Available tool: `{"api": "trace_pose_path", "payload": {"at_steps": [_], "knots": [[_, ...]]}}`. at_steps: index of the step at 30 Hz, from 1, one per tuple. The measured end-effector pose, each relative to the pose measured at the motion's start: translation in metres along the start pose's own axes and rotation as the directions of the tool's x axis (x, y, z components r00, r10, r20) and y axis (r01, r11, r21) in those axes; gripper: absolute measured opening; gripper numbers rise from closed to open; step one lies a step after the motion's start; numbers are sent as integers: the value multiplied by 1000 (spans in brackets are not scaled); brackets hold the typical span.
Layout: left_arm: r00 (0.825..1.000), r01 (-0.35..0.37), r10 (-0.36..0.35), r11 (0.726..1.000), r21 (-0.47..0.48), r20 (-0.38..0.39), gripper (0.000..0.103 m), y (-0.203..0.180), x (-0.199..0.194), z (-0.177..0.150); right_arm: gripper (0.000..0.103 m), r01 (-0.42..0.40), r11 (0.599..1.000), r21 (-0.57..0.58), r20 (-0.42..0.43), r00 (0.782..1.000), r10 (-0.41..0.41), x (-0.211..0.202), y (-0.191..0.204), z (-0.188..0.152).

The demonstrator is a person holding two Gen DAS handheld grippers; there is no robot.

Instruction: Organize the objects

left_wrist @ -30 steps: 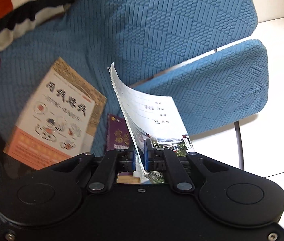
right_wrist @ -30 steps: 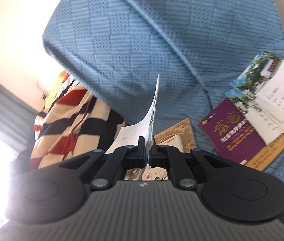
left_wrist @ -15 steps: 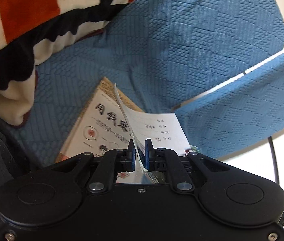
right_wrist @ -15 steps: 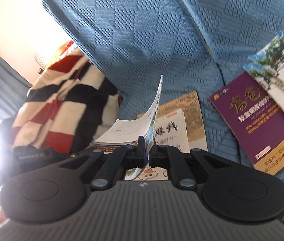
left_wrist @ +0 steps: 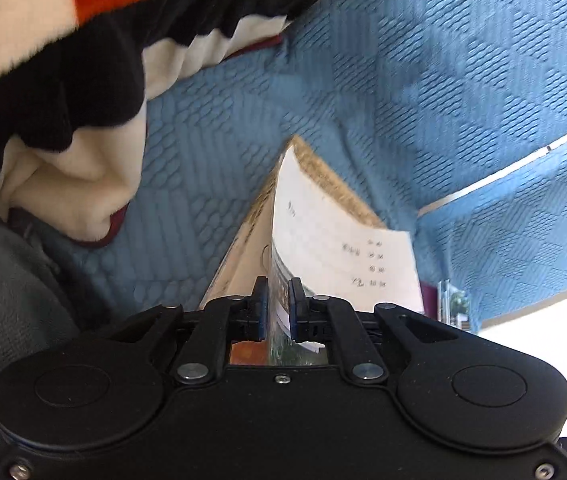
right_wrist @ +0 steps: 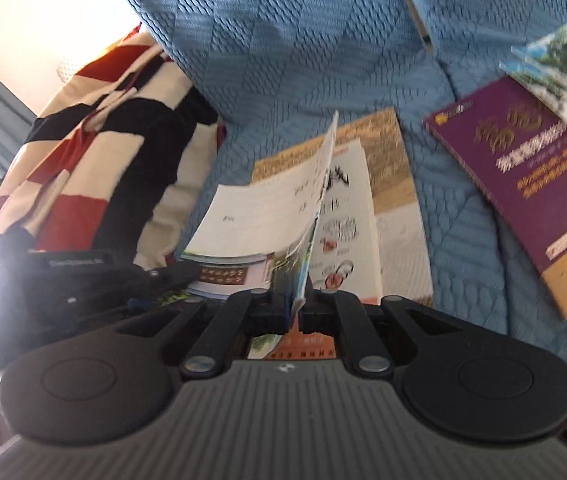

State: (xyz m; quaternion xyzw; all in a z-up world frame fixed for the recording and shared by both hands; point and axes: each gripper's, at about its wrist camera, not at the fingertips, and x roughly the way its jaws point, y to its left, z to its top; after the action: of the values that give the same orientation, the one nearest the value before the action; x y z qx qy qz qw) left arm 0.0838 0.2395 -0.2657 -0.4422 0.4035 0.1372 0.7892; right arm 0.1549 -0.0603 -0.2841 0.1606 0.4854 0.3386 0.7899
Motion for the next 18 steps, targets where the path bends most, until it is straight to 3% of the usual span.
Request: {"api": "trace_pose_path", "payload": {"at_steps": [5, 8, 10, 12, 14, 18], "knots": [[998, -56, 56, 996, 62, 11, 10, -7, 5, -1, 9, 0, 999, 43, -1, 1000, 0, 4, -3, -7], [998, -61, 61, 993, 100, -1, 22, -9, 4, -5, 13, 36, 998, 59, -7, 999, -35, 4, -5, -11], [995, -96, 95, 988, 119, 8, 28, -12, 2, -7, 24, 45, 995, 86, -25, 999, -43, 4, -9, -11], [994, -108, 107, 985, 135, 10, 36, -15, -2, -10, 57, 47, 992, 114, -42, 998, -43, 3, -14, -12], [993, -114, 113, 983, 147, 19, 40, -19, -5, -12, 64, 38, 991, 127, -37, 999, -33, -3, -16, -13], [990, -138, 131, 974, 178, 49, 45, -29, -15, -15, 64, 49, 994, 97, -50, 998, -45, -13, -13, -15]]}}
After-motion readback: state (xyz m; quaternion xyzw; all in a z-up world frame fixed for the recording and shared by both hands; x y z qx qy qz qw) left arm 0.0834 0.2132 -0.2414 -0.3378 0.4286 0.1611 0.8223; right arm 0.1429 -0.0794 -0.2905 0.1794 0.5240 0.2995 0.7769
